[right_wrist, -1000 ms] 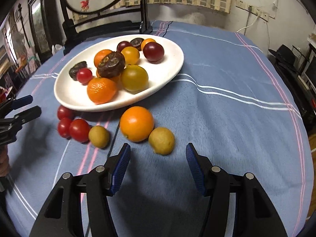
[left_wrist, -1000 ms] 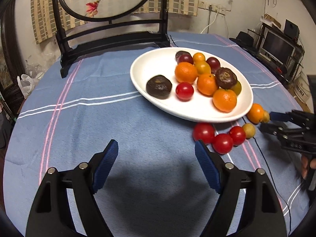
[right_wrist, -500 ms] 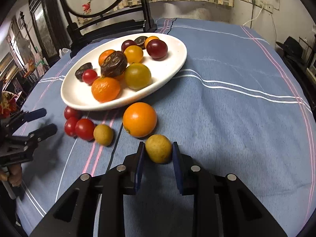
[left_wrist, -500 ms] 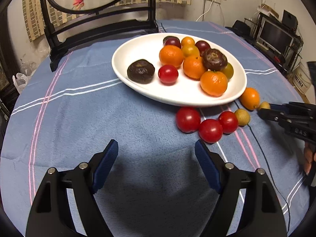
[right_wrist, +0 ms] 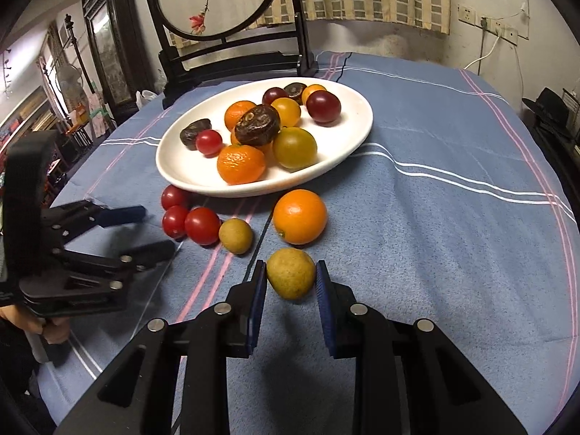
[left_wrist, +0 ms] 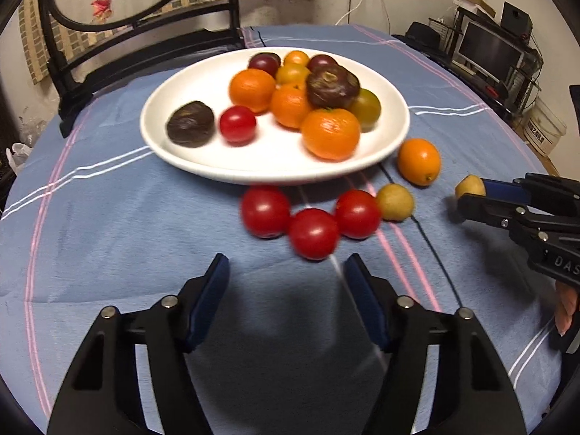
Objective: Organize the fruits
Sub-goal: 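Grasp a yellow-green fruit with the right tool while the left tool grasps a red cherry tomato, then carry the cherry tomato and yellow-green fruit onto the plate and open both tools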
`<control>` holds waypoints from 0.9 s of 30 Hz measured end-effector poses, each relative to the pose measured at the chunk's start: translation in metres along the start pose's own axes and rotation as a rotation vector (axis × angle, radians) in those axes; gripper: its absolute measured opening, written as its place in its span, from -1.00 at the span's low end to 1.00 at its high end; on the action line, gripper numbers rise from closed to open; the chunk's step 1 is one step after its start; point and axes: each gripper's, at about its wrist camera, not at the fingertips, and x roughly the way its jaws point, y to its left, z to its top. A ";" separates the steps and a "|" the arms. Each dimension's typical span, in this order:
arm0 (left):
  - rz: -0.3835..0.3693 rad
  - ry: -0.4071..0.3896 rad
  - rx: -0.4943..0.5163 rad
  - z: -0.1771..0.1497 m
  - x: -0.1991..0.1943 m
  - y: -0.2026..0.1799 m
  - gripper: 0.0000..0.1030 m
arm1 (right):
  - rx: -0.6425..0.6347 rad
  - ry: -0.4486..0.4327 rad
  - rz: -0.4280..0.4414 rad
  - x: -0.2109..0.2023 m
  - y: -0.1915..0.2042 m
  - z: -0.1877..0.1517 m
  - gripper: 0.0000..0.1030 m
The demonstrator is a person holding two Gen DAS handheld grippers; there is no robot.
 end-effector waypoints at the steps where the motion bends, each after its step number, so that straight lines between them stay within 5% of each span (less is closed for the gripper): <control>1: 0.003 0.001 0.003 0.001 0.002 -0.003 0.27 | 0.001 -0.001 0.003 0.000 0.000 -0.001 -0.46; 8: -0.019 -0.001 -0.033 0.007 0.005 -0.006 -0.19 | -0.006 -0.015 0.027 -0.007 0.002 -0.002 -0.46; 16: -0.062 -0.002 -0.040 0.007 0.002 -0.003 -0.47 | -0.016 -0.017 0.040 -0.008 0.004 -0.003 -0.46; 27: -0.078 0.006 -0.026 -0.008 -0.011 -0.002 -0.47 | -0.025 -0.018 0.052 -0.008 0.007 -0.003 -0.46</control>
